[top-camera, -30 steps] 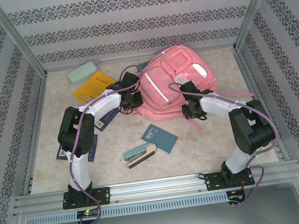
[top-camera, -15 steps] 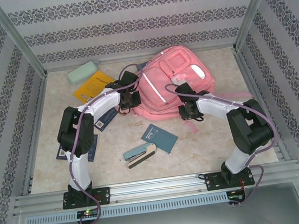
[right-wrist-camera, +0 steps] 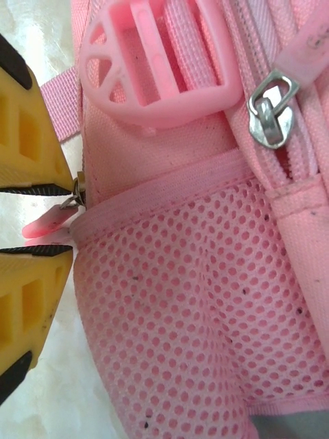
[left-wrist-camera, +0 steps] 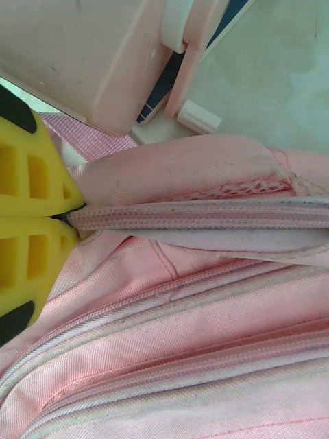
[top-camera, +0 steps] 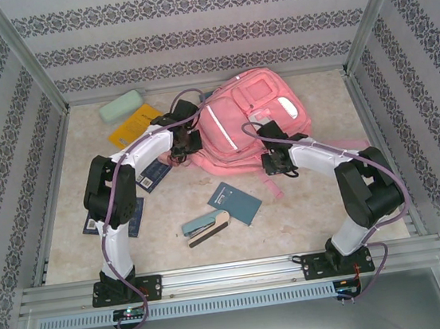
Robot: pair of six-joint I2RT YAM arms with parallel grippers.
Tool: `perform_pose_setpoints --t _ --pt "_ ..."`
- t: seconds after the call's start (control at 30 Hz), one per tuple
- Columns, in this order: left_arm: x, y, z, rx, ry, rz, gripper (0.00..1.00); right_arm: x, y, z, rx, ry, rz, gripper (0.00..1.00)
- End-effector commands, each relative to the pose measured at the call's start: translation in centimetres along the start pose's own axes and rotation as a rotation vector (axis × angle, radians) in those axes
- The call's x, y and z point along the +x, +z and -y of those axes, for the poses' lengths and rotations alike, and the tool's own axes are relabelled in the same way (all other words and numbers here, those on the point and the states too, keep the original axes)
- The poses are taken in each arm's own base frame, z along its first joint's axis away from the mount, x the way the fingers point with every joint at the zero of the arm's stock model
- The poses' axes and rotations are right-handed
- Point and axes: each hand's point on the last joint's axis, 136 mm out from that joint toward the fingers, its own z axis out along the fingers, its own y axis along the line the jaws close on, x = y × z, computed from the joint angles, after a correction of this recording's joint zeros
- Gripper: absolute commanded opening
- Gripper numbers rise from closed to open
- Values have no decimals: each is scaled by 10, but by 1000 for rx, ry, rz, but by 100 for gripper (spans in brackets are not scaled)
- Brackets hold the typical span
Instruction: Pack the student bag
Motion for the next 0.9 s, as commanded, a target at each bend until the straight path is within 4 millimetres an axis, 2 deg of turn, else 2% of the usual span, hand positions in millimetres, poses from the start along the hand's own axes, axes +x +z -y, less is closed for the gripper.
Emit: perform_pose_setpoints --t 0.0,0.43,0.67,0.87 --pt "-4 0 -6 -25 3 0 0 3 4 -3 9 -4 -2 27" --pt "-1 1 -5 -14 -8 -14 0 15 8 -5 31 -15 -16 26" --pt "1 2 -4 -7 -6 -19 0 24 20 -1 59 -13 -56 26" --pt "4 2 -4 -2 -10 -25 0 22 22 3 90 -10 -53 23"
